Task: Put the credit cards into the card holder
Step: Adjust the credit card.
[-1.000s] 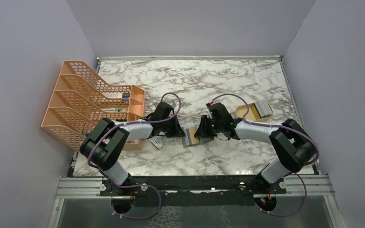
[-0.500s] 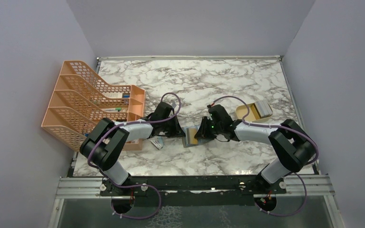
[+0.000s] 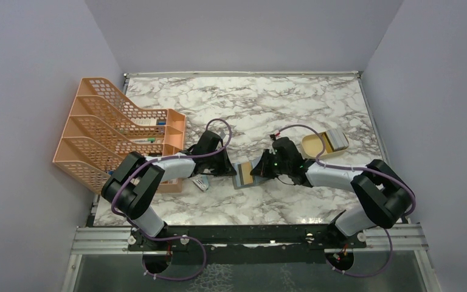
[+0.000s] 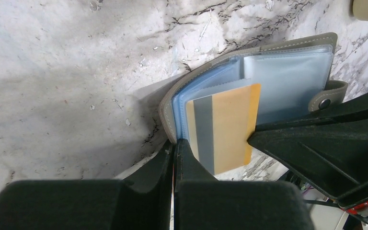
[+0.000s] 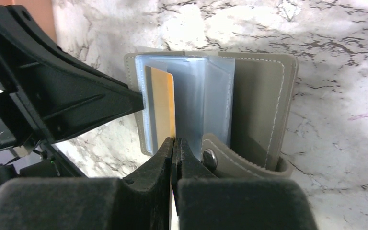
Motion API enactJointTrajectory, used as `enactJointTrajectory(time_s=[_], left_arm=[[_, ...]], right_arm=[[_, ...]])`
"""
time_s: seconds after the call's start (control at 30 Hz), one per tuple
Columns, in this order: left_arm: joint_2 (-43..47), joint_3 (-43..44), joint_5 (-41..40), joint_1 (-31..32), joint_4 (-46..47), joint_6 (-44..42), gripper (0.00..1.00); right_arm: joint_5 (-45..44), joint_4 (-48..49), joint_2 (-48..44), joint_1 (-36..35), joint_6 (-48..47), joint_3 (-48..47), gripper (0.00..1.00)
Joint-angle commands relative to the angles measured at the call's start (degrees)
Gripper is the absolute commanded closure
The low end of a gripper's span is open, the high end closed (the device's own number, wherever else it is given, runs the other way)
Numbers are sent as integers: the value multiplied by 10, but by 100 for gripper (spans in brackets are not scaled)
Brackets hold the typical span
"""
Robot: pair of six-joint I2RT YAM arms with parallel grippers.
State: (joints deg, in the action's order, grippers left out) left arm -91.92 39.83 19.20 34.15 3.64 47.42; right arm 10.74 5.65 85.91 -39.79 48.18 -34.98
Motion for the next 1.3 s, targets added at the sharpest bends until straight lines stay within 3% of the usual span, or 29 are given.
enactJointTrajectory(time_s=[0.0, 0.3, 0.43, 0.77, 0.9, 0.97, 1.27], left_arm=[[8, 7, -15, 2, -21, -16, 100], [5, 7, -12, 2, -19, -16, 100], [-9, 26, -17, 1, -38, -29, 100], [3, 52, -28, -19, -79, -68, 99], [26, 67, -34, -21, -94, -69, 66], [42, 70, -29, -22, -94, -64, 58], [124, 59, 6, -21, -85, -22, 44]], right_arm=[[51, 90, -13, -4, 24, 23, 99], [68, 88, 16, -4, 27, 12, 93], [68, 83, 8, -4, 21, 15, 99], [-79, -92, -120, 1, -38, -22, 99], [-72, -82, -155, 1, -32, -12, 99], [-55, -68, -155, 0, -34, -9, 99], [-12, -21, -148, 1, -3, 9, 99]])
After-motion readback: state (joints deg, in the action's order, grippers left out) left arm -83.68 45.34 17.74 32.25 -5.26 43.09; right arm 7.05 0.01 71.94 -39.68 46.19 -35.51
